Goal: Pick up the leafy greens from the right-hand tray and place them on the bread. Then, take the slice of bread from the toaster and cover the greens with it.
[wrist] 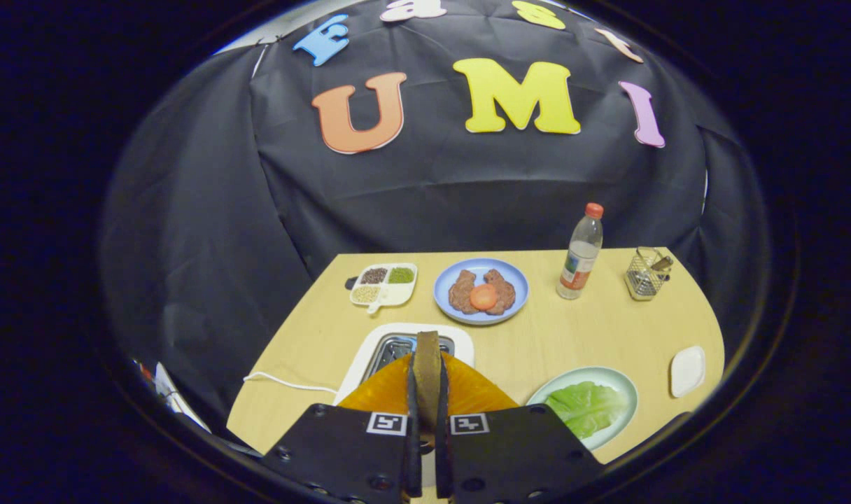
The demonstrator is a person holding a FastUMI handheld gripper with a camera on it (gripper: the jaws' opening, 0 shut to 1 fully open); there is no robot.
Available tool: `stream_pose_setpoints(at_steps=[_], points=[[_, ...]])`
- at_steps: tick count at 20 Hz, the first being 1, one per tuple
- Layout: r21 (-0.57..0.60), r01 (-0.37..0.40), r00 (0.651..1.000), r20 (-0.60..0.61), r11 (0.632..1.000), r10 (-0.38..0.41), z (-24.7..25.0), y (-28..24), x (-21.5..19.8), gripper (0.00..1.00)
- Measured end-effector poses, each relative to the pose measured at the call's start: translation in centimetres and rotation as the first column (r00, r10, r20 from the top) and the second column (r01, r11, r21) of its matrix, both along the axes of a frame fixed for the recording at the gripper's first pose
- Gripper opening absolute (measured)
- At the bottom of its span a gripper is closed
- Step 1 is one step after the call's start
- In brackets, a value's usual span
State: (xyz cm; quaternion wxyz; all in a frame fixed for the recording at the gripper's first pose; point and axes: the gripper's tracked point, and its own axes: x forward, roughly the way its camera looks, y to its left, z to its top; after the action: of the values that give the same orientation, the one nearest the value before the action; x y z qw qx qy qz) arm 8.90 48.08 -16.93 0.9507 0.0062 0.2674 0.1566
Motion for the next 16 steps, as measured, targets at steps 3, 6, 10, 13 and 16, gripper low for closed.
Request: stream_pose_setpoints(at_steps=[3, 6, 10, 13, 16], points=[[0.06, -0.04, 0.998, 0.048, 0.997, 0.037, 4.5, -1.9, -0.7, 0.08], [0.094, -0.039, 0.996, 0.078, 0.995, 0.032, 7.0, -5.7, -0.9, 0.08], [0.08, 0.02, 0.998, 0.065, 0.997, -0.025, 6.1, -12.1, -0.1, 0.08], [0.049, 0.053, 0.998, 0.036, 0.997, -0.055, 3.3, -15.7, 0.3, 0.08], [0.032, 0.048, 0.999, -0.016, 0.998, -0.048, -0.5, -17.0, 0.6, 0.08]])
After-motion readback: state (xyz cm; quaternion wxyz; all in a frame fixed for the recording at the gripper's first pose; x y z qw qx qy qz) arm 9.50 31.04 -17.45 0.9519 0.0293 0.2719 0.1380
